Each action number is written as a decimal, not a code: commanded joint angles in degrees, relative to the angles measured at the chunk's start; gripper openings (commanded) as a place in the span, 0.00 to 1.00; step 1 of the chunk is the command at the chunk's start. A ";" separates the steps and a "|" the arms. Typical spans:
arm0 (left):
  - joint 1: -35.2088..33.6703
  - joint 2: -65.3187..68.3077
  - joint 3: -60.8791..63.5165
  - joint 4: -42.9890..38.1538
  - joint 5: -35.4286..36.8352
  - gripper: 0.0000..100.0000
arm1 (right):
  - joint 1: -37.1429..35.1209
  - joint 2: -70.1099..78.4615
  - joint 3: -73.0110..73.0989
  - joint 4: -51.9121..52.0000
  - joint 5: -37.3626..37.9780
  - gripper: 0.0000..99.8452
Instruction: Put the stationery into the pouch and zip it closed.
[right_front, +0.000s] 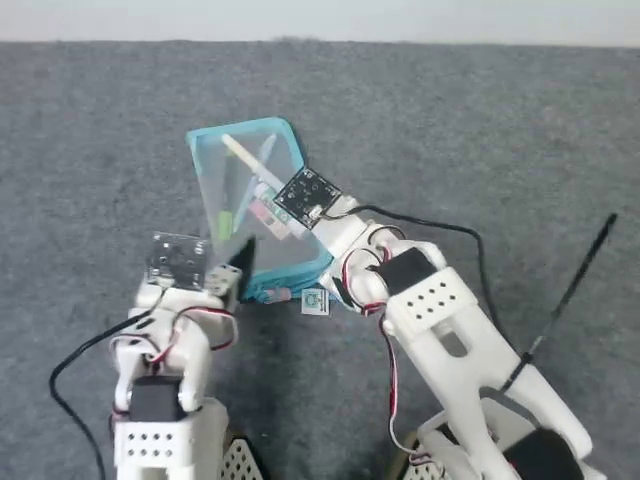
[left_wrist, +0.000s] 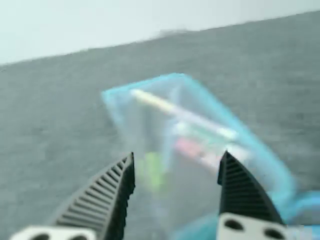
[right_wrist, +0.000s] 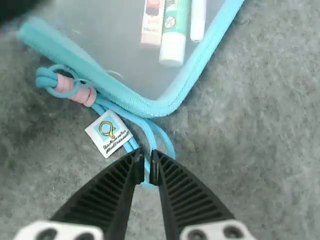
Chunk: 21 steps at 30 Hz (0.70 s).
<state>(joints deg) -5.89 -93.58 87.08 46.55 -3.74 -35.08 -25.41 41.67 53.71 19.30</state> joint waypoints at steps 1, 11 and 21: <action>-8.70 -0.35 -1.71 0.53 -6.95 0.25 | -2.33 2.95 -0.09 -1.19 0.53 0.01; -16.70 -0.44 2.68 8.53 -15.56 0.25 | -5.23 9.01 -0.26 -1.98 0.97 0.13; -16.53 -0.79 4.18 7.74 -13.36 0.25 | 4.79 18.42 -4.31 -8.75 7.56 0.19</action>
<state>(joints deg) -22.15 -93.58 90.77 54.90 -18.42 -33.85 -8.70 41.67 45.89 25.80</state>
